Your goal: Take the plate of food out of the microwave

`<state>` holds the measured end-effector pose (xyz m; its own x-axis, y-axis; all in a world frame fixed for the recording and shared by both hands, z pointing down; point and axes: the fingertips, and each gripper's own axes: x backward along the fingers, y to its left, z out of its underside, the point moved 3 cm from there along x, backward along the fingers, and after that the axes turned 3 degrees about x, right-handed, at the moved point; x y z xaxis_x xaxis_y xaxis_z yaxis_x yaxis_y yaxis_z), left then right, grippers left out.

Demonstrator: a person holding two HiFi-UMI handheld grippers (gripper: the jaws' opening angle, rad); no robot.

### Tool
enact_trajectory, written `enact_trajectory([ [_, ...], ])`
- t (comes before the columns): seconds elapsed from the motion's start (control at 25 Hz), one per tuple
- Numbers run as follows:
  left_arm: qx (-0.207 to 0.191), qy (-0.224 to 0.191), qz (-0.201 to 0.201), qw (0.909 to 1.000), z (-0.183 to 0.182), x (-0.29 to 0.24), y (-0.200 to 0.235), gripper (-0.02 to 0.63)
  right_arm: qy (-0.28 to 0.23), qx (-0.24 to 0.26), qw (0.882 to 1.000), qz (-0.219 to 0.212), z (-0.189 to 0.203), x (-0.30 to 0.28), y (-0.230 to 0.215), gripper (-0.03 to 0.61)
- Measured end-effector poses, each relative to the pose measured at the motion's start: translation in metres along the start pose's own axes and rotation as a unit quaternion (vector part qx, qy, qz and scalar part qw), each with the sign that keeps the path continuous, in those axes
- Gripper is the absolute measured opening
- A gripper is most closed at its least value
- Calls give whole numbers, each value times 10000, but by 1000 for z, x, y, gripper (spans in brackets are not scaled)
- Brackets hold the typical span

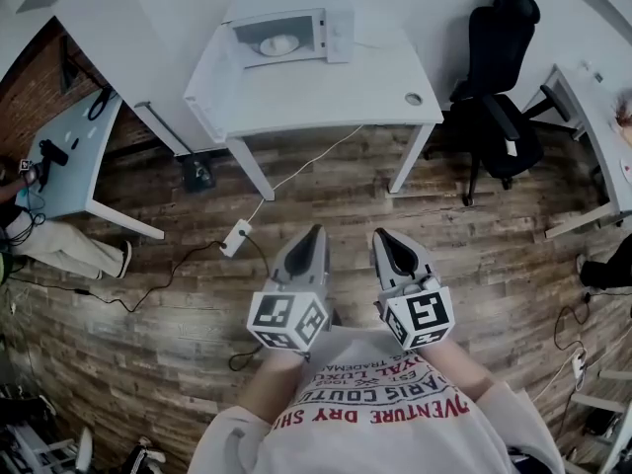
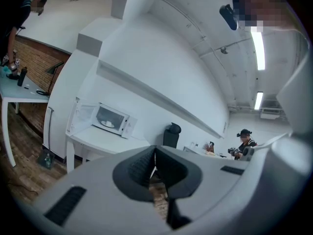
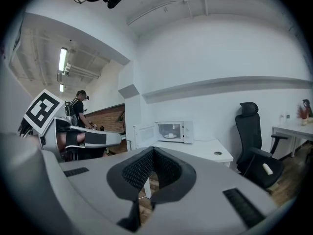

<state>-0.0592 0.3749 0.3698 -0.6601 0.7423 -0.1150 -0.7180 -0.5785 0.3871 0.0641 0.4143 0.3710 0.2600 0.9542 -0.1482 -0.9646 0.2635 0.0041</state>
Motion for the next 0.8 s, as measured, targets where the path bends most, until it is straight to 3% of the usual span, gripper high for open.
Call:
enact_trajectory([
  [0.48, -72, 116, 221, 9997, -95, -119, 140, 8, 71, -16, 9997, 230, -44, -191, -10, 3],
  [0.8, -199, 259, 300, 9990, -131, -178, 220, 8, 104, -63, 9993, 361, -59, -289, -11, 3],
])
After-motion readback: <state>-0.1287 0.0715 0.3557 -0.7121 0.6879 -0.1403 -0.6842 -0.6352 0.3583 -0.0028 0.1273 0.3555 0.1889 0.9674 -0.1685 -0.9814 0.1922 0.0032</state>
